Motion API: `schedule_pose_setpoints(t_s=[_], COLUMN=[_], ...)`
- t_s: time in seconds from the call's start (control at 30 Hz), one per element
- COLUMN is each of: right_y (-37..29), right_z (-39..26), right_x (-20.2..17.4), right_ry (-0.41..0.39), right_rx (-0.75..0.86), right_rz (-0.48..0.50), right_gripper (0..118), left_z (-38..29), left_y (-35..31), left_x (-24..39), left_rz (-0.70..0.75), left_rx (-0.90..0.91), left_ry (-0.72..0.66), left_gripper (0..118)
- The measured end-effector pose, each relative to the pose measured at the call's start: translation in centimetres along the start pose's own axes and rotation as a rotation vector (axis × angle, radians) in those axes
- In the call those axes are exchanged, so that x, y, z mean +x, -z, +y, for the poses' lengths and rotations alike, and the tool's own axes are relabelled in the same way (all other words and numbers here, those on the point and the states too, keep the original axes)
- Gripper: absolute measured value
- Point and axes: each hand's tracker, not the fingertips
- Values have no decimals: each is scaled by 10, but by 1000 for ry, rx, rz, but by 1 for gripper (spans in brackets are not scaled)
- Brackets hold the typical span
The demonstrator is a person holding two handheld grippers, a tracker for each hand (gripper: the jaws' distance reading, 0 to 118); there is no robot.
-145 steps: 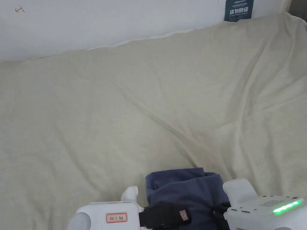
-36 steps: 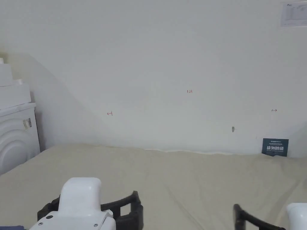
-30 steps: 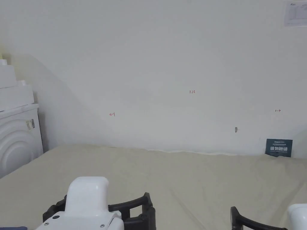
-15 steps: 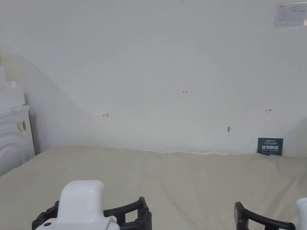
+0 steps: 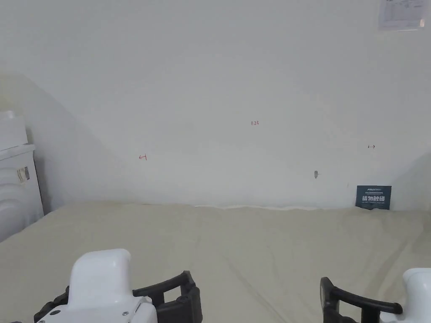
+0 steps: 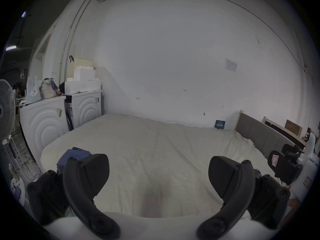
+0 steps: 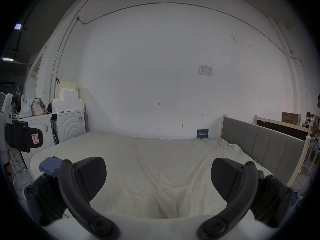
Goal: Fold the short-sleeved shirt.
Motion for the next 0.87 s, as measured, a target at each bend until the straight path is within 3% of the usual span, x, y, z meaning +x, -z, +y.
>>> schedule_pose_setpoints(t_s=[0.1, 0.57, 0.87], right_y=[1, 5, 7], right_z=[1, 4, 5], right_x=[0, -2, -1], right_ry=[-1, -5, -11], right_rx=[-2, -4, 1], right_rz=[-5, -9, -20], right_gripper=[118, 118, 118], left_z=[1, -9, -8], left_y=[-3, -6, -7], left_x=[6, 9, 5], left_rz=[61, 37, 38], left_rx=[60, 155, 164], left_ry=[31, 159, 133], left_gripper=[116, 116, 116])
